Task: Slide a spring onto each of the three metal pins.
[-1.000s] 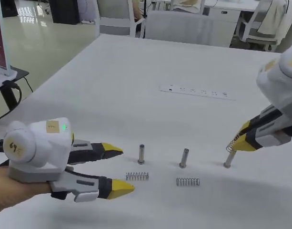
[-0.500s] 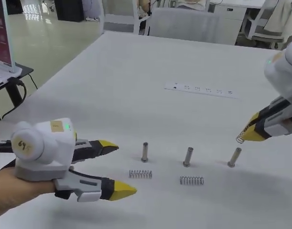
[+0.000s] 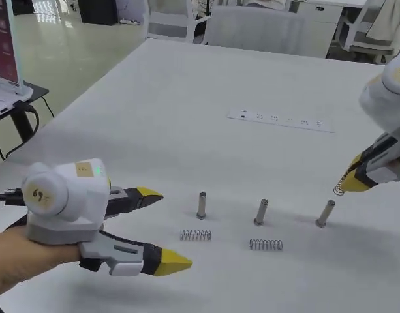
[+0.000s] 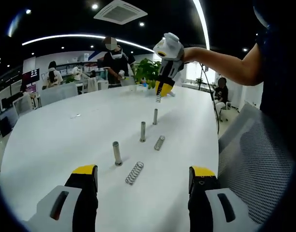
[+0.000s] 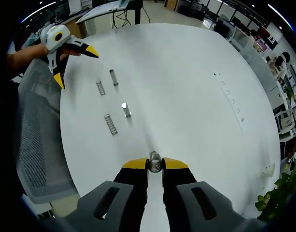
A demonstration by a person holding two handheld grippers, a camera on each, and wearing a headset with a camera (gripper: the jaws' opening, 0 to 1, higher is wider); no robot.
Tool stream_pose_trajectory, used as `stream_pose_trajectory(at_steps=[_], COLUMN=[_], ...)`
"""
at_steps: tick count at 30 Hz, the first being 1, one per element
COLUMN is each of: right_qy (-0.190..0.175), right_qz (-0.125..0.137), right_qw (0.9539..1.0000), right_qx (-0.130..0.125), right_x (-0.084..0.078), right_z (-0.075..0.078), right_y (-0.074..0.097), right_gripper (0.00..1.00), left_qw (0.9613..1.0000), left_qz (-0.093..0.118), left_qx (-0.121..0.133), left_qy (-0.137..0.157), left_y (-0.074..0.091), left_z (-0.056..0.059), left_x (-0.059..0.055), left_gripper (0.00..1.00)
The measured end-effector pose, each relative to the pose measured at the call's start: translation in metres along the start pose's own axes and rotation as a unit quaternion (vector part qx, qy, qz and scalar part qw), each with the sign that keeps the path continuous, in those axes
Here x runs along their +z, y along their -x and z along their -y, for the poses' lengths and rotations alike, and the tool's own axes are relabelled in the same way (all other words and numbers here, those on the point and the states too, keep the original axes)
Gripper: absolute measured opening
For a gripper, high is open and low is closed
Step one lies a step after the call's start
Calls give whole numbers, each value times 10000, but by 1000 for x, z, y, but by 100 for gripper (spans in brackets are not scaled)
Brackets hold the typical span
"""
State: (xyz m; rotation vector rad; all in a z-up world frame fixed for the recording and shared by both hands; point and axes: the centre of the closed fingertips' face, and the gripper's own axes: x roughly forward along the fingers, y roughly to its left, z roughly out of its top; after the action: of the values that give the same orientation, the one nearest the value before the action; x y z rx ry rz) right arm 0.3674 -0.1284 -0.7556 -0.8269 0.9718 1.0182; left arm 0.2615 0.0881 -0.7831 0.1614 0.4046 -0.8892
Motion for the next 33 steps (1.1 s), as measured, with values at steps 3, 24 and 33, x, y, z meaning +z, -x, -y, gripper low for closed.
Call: stream_pose_trajectory(at_steps=[3,24,33], right_qy=[-9,-67,-149], right_qz=[-64,-266,-278], right_qw=[10000,9994,9991], right_qx=[39,211,287], right_x=[-2,-12,-14], right_z=[1,5,6], right_y=[-5,-25,-36], right_gripper=[8,8,8], left_qw=[10000,10000,10000], left_qz=[16,6,8], left_qx=[9,21,19], left_qy=[-7,3,20], left_y=[0,-1,-1], left_z=[0,2,2], left_x=[1,0,0], left_gripper=[75,79,79])
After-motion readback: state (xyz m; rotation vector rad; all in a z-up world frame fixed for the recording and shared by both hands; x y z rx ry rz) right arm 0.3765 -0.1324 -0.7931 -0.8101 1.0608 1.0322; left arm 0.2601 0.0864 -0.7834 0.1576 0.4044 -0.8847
